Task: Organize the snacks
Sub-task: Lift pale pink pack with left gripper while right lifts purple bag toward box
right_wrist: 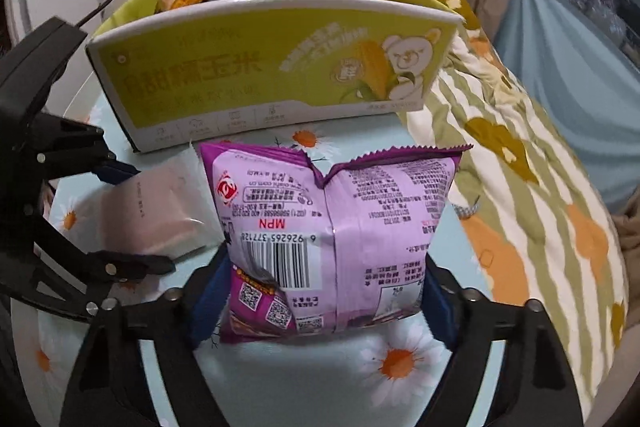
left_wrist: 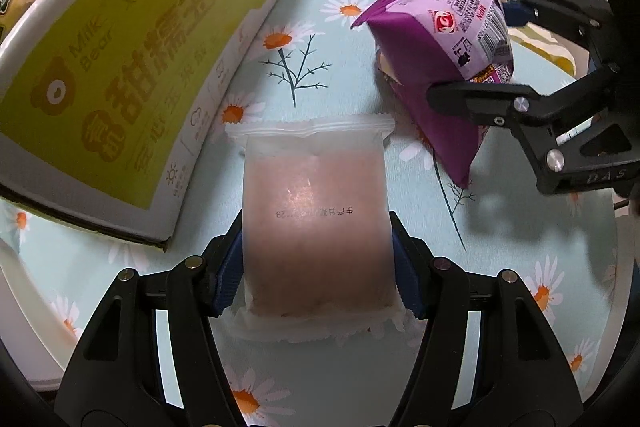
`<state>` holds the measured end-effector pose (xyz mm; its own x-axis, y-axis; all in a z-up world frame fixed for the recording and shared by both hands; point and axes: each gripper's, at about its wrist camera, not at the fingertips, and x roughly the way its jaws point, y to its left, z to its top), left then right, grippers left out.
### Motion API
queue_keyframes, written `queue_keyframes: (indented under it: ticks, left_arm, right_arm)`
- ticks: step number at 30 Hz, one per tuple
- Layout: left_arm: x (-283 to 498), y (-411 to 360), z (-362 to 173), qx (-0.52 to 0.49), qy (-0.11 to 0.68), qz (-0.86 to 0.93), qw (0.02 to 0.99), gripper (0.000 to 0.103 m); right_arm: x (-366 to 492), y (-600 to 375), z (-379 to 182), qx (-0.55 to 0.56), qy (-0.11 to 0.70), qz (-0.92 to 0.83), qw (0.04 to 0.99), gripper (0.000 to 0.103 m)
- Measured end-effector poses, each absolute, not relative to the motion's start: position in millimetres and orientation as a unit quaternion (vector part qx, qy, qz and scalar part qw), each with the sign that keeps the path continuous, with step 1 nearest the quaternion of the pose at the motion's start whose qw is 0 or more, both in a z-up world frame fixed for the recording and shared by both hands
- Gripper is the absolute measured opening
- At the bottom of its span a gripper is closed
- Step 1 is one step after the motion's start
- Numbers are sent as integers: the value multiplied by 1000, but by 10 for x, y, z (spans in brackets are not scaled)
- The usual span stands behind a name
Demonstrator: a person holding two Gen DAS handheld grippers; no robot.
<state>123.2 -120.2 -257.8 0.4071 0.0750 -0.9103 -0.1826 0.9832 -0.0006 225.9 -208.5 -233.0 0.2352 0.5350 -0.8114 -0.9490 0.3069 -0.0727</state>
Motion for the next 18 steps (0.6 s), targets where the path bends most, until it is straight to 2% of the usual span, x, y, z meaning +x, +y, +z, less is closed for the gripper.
queue_keyframes:
  ticks: [10,18]
  left_arm:
    - [1273,-1269,-2530,-44,535,68,841,61]
    - [1229,-1396,-2126,-36,504,47,862,61]
  right_arm:
    - [2286,-2305,-2247,-214,395,469,760,66]
    - [2205,-2555,-1898,-157,403,427,794,66]
